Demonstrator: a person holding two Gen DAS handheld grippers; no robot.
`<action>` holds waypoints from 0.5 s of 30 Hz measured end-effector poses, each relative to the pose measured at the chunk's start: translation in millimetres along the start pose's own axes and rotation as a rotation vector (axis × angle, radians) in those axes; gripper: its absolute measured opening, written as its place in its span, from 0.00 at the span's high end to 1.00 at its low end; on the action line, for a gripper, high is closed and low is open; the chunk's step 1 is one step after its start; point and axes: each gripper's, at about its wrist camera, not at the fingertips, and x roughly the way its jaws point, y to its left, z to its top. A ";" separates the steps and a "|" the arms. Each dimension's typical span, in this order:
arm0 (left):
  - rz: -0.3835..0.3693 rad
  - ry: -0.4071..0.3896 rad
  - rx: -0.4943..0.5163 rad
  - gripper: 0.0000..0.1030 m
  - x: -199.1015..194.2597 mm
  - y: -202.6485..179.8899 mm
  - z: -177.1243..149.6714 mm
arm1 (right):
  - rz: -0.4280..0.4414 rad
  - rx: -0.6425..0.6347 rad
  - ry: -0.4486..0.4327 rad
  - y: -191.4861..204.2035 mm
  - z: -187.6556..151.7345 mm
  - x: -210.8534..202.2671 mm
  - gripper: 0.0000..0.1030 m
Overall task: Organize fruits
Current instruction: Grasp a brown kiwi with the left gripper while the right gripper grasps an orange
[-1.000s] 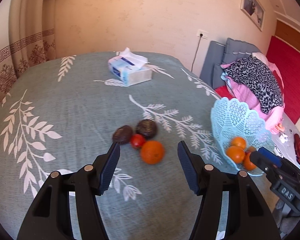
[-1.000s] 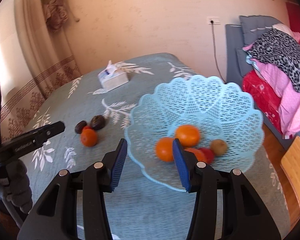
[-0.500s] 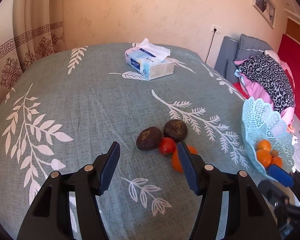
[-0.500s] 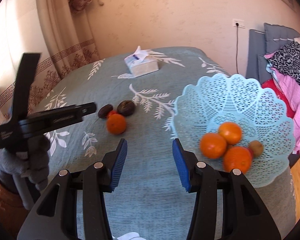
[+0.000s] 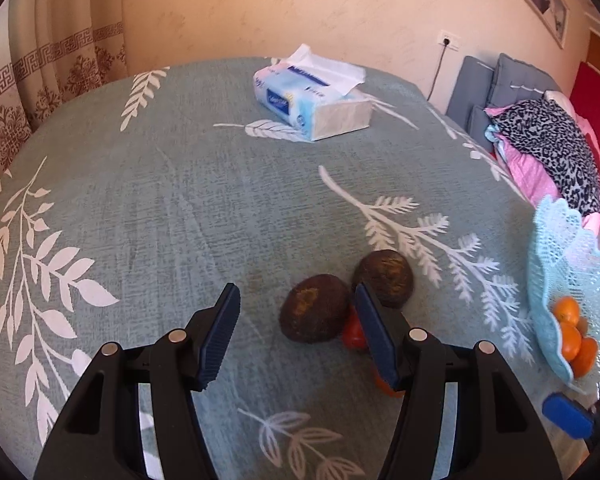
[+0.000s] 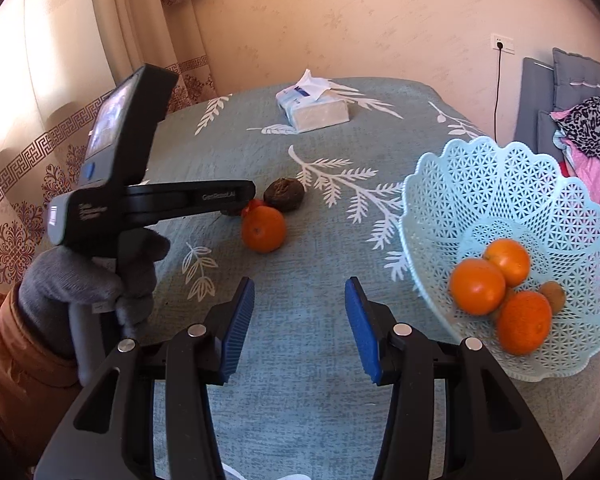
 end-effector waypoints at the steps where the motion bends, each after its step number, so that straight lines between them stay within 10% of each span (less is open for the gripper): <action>1: -0.005 0.000 -0.010 0.40 1.0 3.2 0.0 | 0.000 -0.001 0.002 0.6 0.1 0.9 0.53; 15: 0.058 0.021 -0.009 0.40 1.3 25.7 -13.0 | 0.008 -0.009 0.044 6.7 4.5 21.9 0.53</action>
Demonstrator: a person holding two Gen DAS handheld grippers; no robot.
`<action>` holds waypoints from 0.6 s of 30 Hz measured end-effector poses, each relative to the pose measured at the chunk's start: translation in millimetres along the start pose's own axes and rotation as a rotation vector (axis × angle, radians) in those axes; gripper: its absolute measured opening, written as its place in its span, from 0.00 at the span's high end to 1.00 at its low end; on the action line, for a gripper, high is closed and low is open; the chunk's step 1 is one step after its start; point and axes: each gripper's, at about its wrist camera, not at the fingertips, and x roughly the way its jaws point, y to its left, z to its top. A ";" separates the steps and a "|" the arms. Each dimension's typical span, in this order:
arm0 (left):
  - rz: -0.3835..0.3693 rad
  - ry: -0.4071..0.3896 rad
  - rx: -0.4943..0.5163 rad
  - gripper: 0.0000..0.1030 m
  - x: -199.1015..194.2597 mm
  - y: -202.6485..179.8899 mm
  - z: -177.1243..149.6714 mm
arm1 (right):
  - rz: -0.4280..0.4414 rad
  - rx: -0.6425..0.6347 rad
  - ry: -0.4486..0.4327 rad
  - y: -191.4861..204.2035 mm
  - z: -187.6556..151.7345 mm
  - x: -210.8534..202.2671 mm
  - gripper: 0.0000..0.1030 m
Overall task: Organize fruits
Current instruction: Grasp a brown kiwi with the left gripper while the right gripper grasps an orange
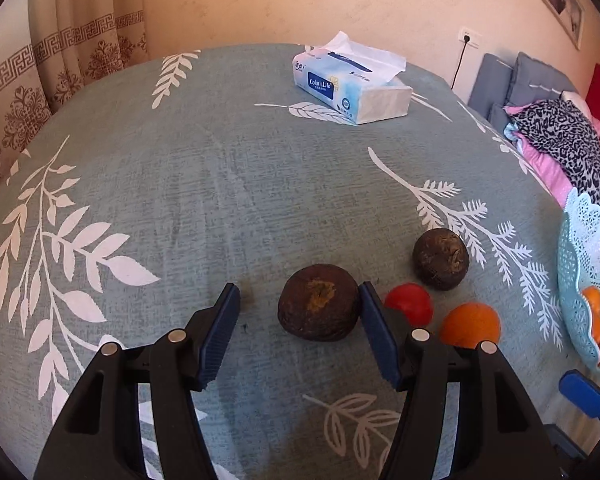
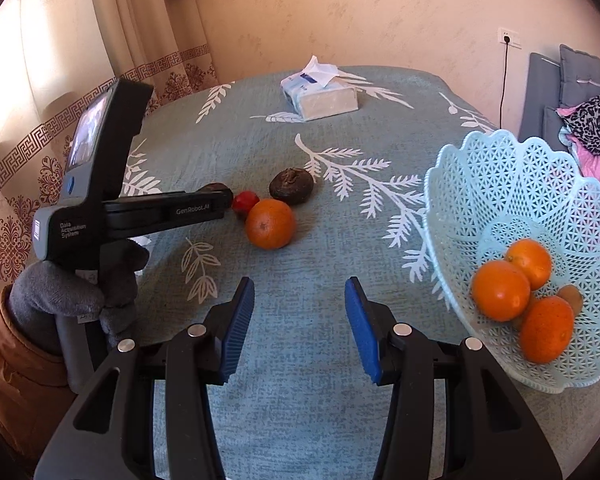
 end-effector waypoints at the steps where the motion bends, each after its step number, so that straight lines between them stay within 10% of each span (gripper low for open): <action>1: -0.002 -0.001 0.004 0.40 0.4 -0.5 0.1 | 0.002 -0.001 0.002 0.8 0.2 1.0 0.53; 5: -0.011 0.001 0.022 0.41 3.2 -2.7 1.0 | 0.007 -0.012 0.014 5.6 2.5 6.9 0.53; 9: -0.048 -0.007 0.022 0.61 2.3 -2.0 2.8 | 0.017 -0.001 0.036 6.4 5.9 14.8 0.53; 18: -0.065 -0.064 0.004 0.62 -18.5 2.7 4.5 | 0.024 -0.012 0.086 12.2 20.2 37.1 0.53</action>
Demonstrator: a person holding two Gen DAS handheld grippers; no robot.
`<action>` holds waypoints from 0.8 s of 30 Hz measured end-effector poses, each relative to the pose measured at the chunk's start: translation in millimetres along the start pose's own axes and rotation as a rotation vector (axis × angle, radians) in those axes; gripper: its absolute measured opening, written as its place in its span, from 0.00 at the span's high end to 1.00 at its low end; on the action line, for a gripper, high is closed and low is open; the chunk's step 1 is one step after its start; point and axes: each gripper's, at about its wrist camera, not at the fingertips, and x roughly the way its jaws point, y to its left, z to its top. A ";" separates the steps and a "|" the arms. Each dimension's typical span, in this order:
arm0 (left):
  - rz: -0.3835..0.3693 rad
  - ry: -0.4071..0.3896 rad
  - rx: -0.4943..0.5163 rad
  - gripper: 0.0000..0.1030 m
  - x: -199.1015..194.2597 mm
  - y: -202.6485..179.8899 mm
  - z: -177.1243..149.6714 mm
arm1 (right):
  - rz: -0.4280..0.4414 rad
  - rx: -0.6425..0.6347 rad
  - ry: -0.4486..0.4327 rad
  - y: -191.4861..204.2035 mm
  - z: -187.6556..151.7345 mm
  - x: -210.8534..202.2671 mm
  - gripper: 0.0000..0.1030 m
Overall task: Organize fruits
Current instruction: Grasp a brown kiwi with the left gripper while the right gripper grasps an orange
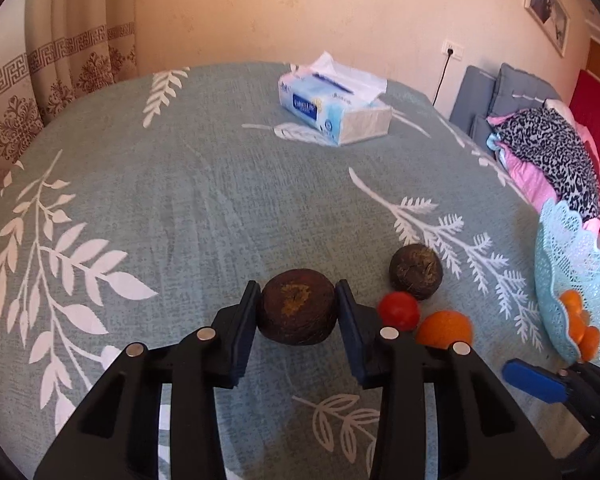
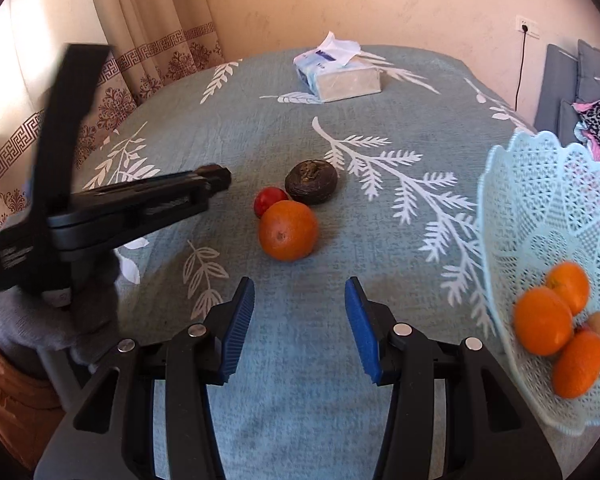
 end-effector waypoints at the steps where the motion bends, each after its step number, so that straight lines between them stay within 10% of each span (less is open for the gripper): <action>1: 0.000 -0.010 -0.002 0.62 -3.4 0.7 0.6 | 0.001 -0.002 0.005 1.1 2.9 3.6 0.53; 24: 0.026 -0.074 -0.006 0.62 -20.5 -2.1 1.4 | -0.043 -0.030 0.041 10.0 26.2 43.4 0.61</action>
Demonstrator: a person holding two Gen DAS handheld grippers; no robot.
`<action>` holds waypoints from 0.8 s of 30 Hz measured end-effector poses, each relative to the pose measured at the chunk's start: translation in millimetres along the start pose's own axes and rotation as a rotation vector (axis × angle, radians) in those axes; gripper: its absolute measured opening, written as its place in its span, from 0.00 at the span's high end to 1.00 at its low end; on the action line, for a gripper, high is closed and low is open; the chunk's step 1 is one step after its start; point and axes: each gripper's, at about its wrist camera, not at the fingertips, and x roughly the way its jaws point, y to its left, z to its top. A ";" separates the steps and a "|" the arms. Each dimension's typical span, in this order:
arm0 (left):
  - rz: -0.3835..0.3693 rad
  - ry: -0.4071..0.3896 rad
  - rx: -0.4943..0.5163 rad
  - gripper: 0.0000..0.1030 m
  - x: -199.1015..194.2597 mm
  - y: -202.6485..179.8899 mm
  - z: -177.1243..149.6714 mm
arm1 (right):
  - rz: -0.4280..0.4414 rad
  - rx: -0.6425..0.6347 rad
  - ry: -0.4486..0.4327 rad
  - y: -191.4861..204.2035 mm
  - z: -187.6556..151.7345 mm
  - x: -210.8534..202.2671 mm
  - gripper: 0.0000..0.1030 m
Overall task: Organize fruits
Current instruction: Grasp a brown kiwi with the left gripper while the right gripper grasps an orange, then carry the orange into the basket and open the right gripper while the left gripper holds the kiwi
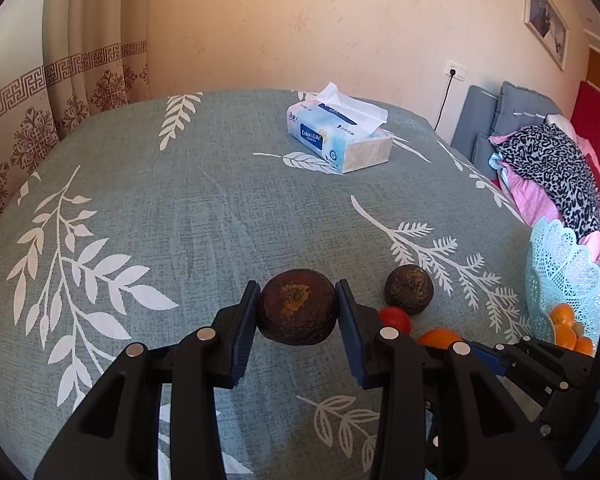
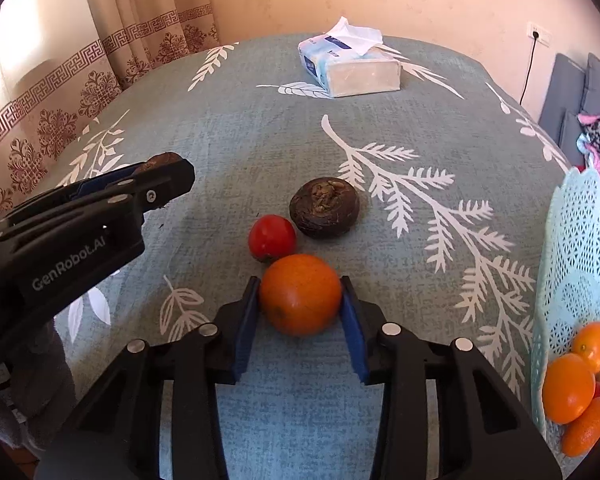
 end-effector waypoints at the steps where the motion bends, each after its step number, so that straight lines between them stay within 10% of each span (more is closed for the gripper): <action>1: 0.003 -0.004 0.005 0.62 -0.6 -1.1 -0.1 | 0.000 0.005 -0.002 -0.9 -1.3 -2.1 0.61; 24: -0.002 -0.048 0.089 0.62 -14.0 -31.5 -7.7 | -0.047 0.125 -0.150 -38.7 -12.3 -82.9 0.61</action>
